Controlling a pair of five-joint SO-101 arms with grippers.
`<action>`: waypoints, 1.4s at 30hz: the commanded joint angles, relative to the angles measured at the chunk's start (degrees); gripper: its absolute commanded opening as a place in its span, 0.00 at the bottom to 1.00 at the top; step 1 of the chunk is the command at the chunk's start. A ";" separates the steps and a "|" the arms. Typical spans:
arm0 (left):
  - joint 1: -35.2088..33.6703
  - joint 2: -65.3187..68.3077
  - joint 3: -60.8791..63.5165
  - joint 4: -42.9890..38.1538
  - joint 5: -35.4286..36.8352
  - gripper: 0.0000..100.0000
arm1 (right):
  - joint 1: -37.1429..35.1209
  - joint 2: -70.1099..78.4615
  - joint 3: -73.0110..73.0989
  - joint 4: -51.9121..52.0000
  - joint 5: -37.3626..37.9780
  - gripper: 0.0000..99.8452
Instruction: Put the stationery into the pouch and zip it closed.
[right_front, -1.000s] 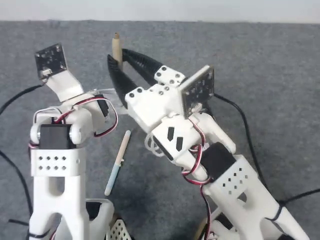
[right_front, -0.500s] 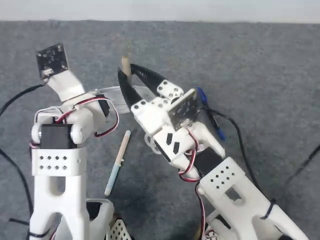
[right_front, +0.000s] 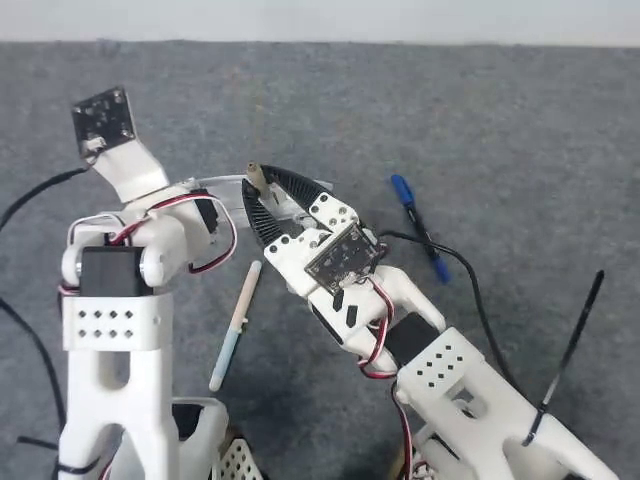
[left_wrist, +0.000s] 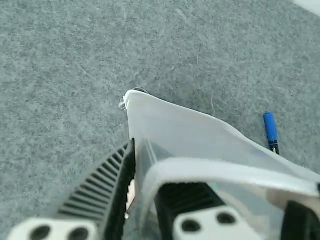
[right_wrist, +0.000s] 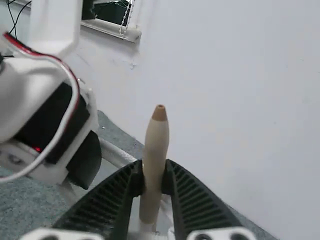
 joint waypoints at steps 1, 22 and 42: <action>0.18 0.79 -1.36 -1.93 0.97 0.01 | -0.48 -1.19 1.23 0.04 1.41 0.15; -0.18 0.26 0.57 -5.01 0.97 0.01 | -2.42 -31.87 2.99 26.95 0.97 0.16; -0.35 0.26 -1.45 -3.34 0.97 0.01 | 21.32 -1.27 -30.95 59.65 -12.31 0.16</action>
